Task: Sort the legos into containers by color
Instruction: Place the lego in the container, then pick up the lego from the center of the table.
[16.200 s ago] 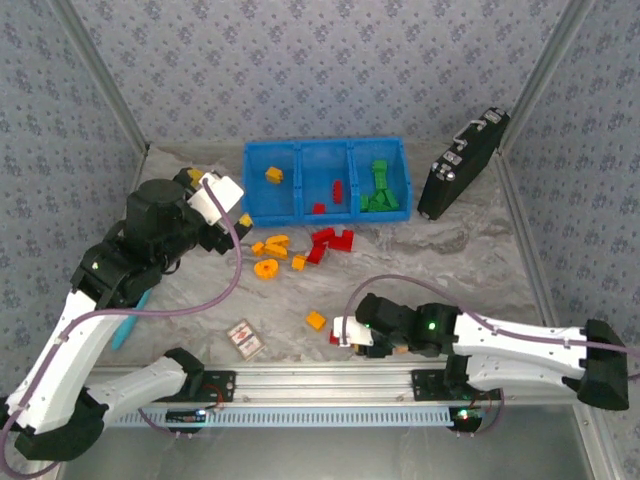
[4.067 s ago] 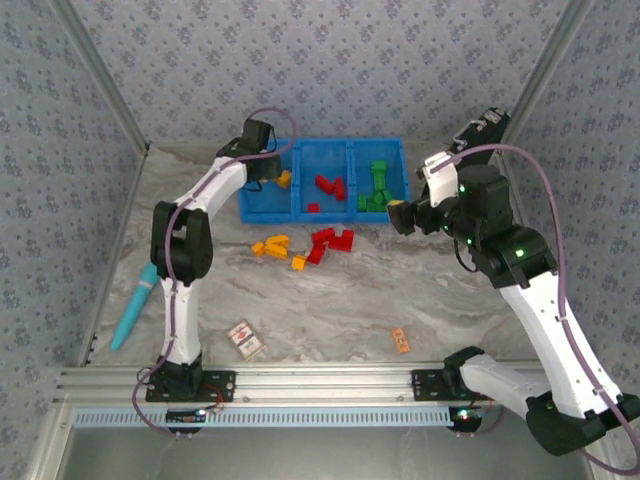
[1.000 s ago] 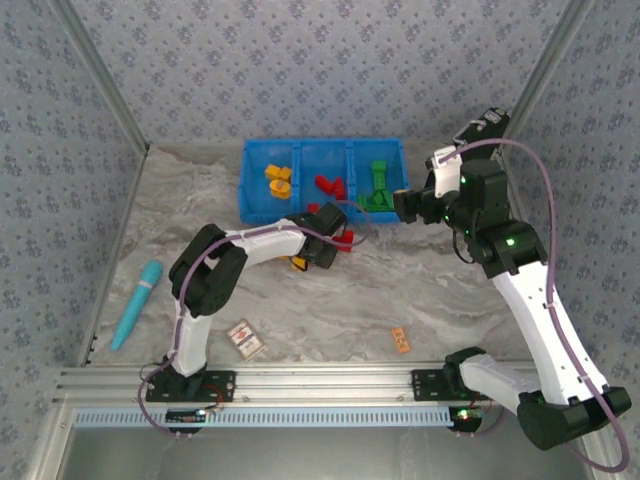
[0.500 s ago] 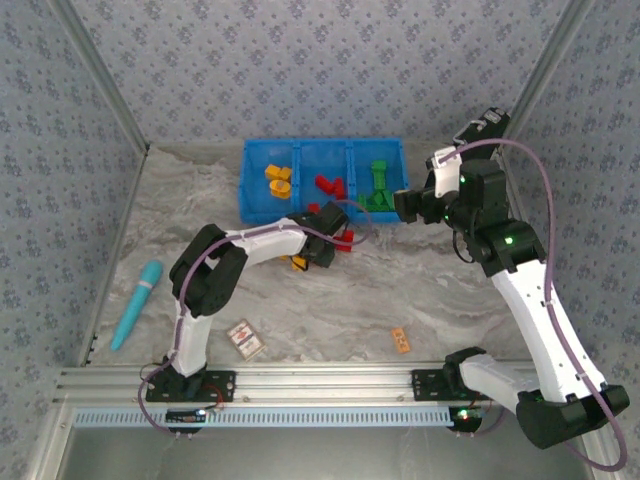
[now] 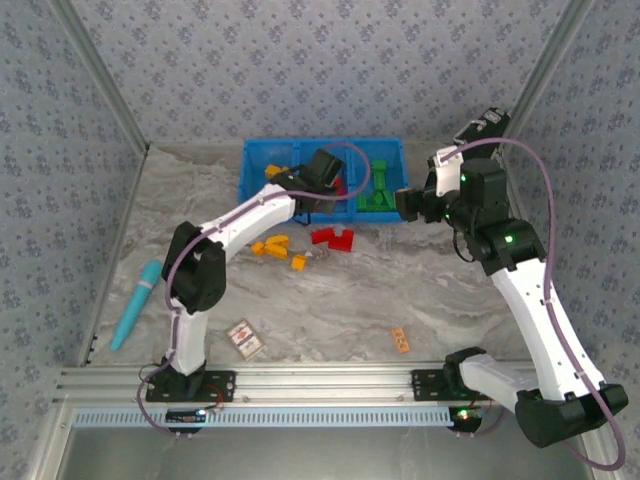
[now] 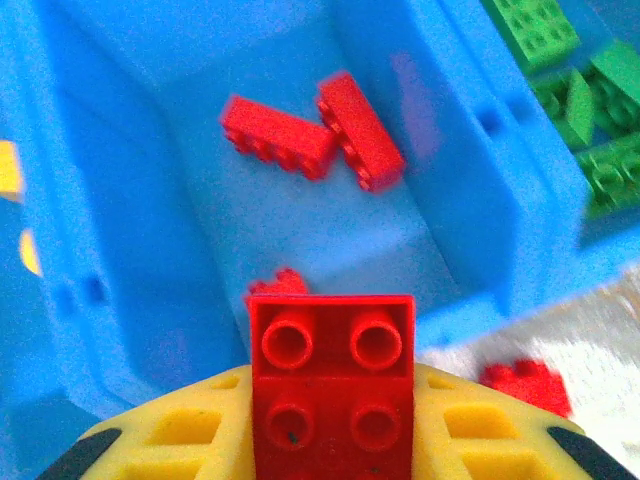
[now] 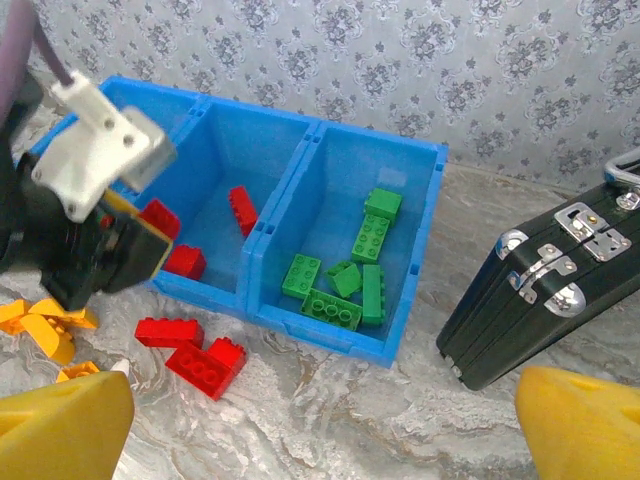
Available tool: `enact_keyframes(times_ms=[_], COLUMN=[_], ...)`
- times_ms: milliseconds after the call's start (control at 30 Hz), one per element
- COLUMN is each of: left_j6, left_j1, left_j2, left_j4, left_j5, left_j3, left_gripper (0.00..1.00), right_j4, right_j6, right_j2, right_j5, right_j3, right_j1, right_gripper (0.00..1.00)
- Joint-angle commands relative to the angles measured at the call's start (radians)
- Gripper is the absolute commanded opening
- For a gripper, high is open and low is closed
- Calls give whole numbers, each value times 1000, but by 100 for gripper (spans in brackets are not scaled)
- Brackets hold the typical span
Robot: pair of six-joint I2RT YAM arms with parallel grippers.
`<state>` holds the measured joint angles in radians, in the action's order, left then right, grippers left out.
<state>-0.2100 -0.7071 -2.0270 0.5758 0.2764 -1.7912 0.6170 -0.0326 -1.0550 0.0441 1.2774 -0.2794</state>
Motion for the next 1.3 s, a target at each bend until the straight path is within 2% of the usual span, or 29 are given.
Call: enact_keyframes(times_ms=[0, 167, 300, 500, 633, 733, 967, 1267], left_j6=[18, 31, 30, 56, 112, 109, -11, -109], left_j1=[27, 54, 66, 61, 39, 19, -42, -85], left_j2=[-92, -205, -263, -215, -167, -74, 182, 309], left_j4=[-3, 11, 29, 29, 111, 131, 24, 15], left_j5=[-18, -28, -32, -90, -68, -48, -24, 20], left_j3=[-91, -232, -303, -307, -345, -253, 174, 428], left_gripper=[31, 32, 39, 45, 49, 49, 49, 51], right_j4=[-5, -11, -10, -9, 7, 13, 29, 21], right_j6=[23, 36, 36, 40, 36, 36, 28, 16], right_j2=[17, 24, 15, 2, 4, 10, 27, 27], right_j5=[32, 69, 66, 73, 113, 105, 126, 146], right_j3=[36, 26, 20, 20, 31, 38, 48, 52], right_j1=[9, 9, 9, 7, 0, -5, -15, -52], right_gripper=[100, 100, 100, 100, 99, 99, 99, 99])
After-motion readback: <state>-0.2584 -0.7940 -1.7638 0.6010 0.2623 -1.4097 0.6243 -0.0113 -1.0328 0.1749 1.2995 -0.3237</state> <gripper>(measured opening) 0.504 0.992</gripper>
